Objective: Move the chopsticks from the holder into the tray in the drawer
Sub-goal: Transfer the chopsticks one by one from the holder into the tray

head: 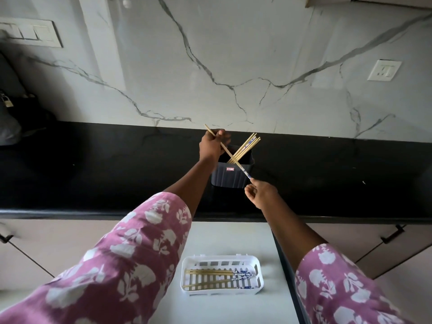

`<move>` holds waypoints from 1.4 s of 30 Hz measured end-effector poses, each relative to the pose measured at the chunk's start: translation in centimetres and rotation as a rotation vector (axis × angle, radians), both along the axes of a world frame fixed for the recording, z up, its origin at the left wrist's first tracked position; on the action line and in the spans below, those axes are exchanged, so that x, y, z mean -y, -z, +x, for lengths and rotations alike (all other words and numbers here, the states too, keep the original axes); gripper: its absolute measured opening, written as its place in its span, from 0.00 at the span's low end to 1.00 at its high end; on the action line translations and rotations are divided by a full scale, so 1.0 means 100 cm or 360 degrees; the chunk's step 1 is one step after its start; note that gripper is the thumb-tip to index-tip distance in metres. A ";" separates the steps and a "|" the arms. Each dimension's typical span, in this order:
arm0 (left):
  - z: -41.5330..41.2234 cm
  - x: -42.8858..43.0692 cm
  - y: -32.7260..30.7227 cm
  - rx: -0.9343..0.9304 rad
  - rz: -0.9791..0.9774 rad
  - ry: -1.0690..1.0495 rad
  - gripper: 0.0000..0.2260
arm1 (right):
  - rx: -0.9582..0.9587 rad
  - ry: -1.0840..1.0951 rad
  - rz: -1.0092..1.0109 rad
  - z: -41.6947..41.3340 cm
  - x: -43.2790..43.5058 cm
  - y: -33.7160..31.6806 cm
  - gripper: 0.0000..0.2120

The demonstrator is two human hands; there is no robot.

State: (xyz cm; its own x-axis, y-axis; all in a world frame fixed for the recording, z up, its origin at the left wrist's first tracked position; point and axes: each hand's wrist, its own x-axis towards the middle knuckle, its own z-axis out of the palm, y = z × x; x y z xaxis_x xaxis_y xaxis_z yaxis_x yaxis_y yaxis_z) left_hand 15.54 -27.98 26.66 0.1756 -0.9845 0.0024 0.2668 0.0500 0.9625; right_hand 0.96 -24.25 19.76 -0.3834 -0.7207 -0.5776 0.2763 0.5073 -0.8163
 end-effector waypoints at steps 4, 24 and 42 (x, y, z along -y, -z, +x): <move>0.003 -0.003 0.003 0.0200 -0.0025 0.0098 0.12 | -0.0922 -0.0216 -0.0404 0.008 -0.006 0.000 0.11; 0.052 -0.011 0.087 0.0675 0.0421 0.0160 0.21 | -0.1623 -0.1150 -0.0818 0.032 -0.015 0.057 0.09; 0.099 -0.019 0.161 0.2167 0.1176 0.0732 0.41 | -0.1457 -0.2064 -0.0245 0.028 -0.073 0.162 0.08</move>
State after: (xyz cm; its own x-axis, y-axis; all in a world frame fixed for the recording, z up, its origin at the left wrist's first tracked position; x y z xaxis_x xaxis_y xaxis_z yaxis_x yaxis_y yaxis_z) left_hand 25.43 -26.12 10.56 0.1447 -0.8072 -0.5723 -0.9006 -0.3471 0.2618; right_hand 3.76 -16.91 3.56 0.3477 -0.8474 -0.4012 -0.8478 -0.1013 -0.5206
